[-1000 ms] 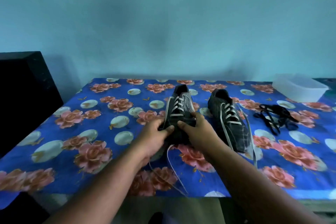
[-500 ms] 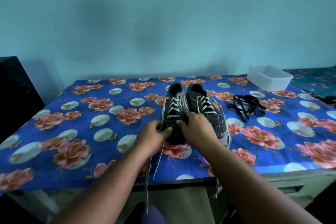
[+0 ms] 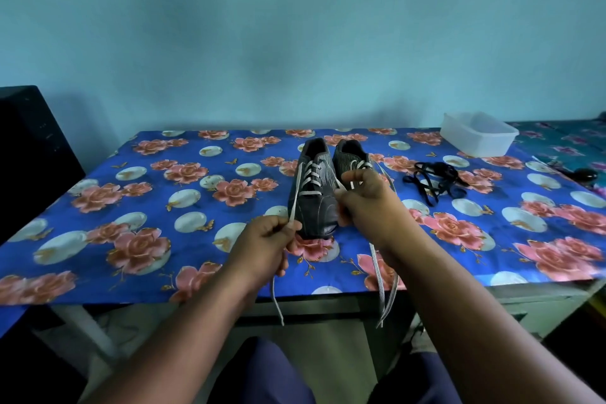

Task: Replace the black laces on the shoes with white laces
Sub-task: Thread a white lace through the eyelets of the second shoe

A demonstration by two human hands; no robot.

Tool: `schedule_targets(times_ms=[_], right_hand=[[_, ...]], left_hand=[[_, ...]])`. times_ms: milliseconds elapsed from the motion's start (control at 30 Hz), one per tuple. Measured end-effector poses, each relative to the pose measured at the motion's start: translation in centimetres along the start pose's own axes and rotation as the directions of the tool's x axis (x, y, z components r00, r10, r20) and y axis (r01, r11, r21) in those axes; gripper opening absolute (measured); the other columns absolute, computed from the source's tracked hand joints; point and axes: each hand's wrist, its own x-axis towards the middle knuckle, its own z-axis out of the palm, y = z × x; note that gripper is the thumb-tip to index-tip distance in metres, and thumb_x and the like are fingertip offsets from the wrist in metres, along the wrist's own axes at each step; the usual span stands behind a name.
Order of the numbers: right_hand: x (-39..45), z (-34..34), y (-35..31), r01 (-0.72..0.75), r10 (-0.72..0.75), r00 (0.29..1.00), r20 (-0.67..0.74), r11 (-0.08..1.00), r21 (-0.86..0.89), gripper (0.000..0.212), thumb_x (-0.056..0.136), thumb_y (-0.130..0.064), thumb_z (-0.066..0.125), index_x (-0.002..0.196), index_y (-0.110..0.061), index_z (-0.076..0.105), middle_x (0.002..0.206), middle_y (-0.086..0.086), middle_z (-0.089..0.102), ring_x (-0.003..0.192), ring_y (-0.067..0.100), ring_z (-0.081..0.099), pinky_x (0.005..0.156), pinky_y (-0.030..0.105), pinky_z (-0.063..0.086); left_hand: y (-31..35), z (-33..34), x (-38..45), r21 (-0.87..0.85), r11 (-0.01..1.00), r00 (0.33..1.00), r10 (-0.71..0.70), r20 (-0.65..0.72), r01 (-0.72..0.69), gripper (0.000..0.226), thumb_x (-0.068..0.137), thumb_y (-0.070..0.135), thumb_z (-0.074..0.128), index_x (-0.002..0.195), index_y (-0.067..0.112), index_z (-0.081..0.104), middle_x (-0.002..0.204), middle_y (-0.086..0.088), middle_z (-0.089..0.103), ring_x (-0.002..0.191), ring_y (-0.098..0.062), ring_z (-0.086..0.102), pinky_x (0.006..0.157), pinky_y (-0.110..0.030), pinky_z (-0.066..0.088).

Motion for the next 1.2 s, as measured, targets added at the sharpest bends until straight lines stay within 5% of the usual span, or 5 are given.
schedule_targets(times_ms=[233,433,833,1067,1200], right_hand=[[-6.3,-0.3,1.6,-0.016,0.019,0.996,0.085,0.999,-0.038,0.03,0.105,-0.01,0.053,0.132,-0.023,0.048,0.079,0.004,0.074,0.055,0.022,0.063,0.053,0.026,0.048],[-9.5,1.8,8.5,0.09,-0.085,0.996,0.031,0.906,-0.414,0.044,0.095,-0.023,0.051,0.139,-0.029,0.055,0.094,-0.004,0.078,0.086,0.013,0.075,0.081,0.04,0.06],[-12.2,3.4,10.7,0.185,-0.236,0.972,-0.003,0.769,-0.612,0.022,0.096,-0.023,0.06,0.112,-0.029,0.072,0.096,-0.005,0.077,0.089,0.02,0.07,0.075,0.038,0.055],[-10.7,0.2,8.4,0.135,-0.269,0.956,-0.119,0.762,-0.634,0.01,0.095,-0.032,0.068,0.099,-0.029,0.076,0.082,-0.007,0.076,0.076,0.015,0.071,0.069,0.035,0.055],[-5.7,-3.5,6.4,0.104,-0.293,0.911,-0.292,0.845,-0.525,0.008,0.099,-0.03,0.063,0.1,-0.026,0.07,0.087,-0.007,0.073,0.076,0.004,0.07,0.066,0.025,0.051]], left_hand=[[-0.4,2.3,-5.0,-0.272,0.961,0.999,-0.041,0.009,0.042,0.013,0.103,0.009,0.055,0.109,0.003,0.065,0.081,-0.006,0.075,0.059,-0.019,0.063,0.054,-0.031,0.056],[-4.7,4.6,-6.7,-0.215,0.973,0.997,-0.081,0.009,0.081,0.016,0.098,-0.004,0.059,0.105,0.005,0.07,0.09,-0.011,0.079,0.077,-0.031,0.076,0.065,-0.034,0.058],[-8.9,5.6,-7.2,-0.032,0.999,1.0,-0.005,0.025,0.006,0.017,0.096,0.019,0.062,0.087,0.019,0.078,0.08,-0.011,0.076,0.073,-0.018,0.067,0.071,-0.037,0.054],[-5.4,1.8,-5.9,0.607,0.753,0.913,0.393,-0.107,-0.253,0.051,0.093,0.057,0.059,0.057,0.022,0.048,0.047,0.004,0.045,0.047,-0.016,0.047,0.049,-0.037,0.036],[-2.0,0.8,-1.5,0.446,0.856,0.914,0.367,-0.171,-0.26,0.037,0.092,0.035,0.074,0.125,0.023,0.065,0.109,0.004,0.071,0.095,-0.011,0.067,0.087,-0.038,0.057]])
